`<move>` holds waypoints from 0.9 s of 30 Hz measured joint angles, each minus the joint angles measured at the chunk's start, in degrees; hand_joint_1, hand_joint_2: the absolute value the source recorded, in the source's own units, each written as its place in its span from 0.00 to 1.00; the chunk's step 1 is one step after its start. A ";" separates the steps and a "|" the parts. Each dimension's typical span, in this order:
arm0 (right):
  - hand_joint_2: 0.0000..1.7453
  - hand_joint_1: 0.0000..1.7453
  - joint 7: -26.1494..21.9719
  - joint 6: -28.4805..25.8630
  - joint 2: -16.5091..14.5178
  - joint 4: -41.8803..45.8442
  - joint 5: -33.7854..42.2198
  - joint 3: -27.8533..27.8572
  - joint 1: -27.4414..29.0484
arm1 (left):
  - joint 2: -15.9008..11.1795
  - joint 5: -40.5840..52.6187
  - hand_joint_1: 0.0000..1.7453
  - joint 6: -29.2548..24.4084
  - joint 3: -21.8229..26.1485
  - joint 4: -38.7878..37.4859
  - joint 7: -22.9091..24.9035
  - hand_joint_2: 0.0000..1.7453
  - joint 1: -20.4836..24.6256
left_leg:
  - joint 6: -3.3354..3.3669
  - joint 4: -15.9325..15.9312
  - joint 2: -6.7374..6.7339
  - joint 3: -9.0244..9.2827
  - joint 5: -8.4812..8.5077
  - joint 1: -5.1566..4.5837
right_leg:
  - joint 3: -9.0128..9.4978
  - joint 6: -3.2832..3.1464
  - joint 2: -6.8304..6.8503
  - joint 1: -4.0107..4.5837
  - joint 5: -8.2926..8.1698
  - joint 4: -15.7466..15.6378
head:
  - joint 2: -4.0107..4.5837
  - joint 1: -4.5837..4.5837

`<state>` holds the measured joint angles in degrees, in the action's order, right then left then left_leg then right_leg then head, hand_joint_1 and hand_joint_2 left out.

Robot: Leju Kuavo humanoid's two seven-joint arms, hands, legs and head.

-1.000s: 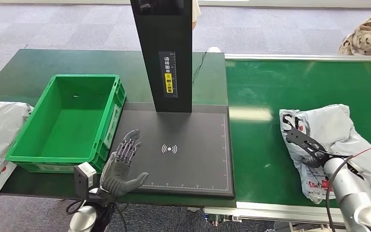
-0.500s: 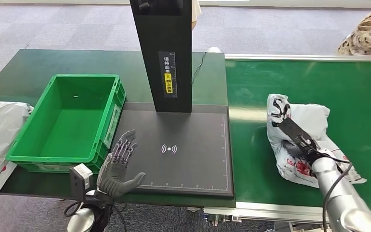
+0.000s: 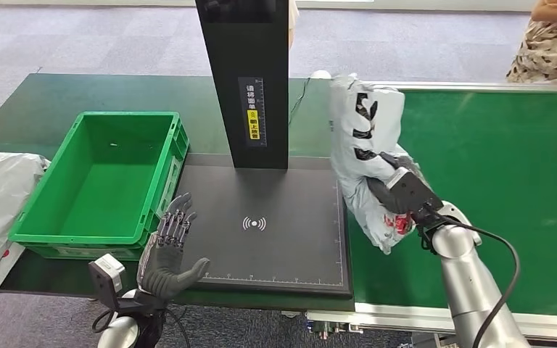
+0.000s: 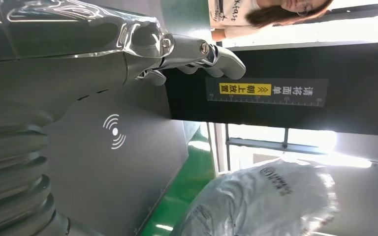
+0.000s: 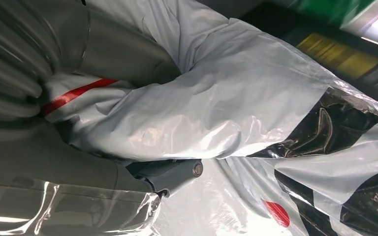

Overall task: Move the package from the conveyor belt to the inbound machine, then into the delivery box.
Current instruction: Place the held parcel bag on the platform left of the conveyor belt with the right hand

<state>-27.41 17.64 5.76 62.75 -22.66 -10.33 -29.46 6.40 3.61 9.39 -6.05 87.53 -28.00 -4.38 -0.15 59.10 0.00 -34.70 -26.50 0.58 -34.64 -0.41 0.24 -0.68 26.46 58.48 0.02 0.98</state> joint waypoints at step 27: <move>1.00 1.00 4.26 4.56 0.89 -1.98 -12.35 -41.58 -10.74 | -0.57 -5.12 0.00 -2.27 0.02 -1.11 -0.28 1.00 1.81 | 0.00 0.01 -0.03 0.02 0.02 -0.01 | 0.02 -0.01 -0.02 -0.01 -0.02 0.00 | 0.00 -0.01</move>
<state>-23.15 22.21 6.64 60.77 -35.01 -51.90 -40.20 5.84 -1.51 7.13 -6.03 86.42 -28.28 -2.57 -0.16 59.10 -0.03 -34.68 -26.49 0.57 -34.62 -0.41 0.22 -0.69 26.44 58.48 0.02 0.98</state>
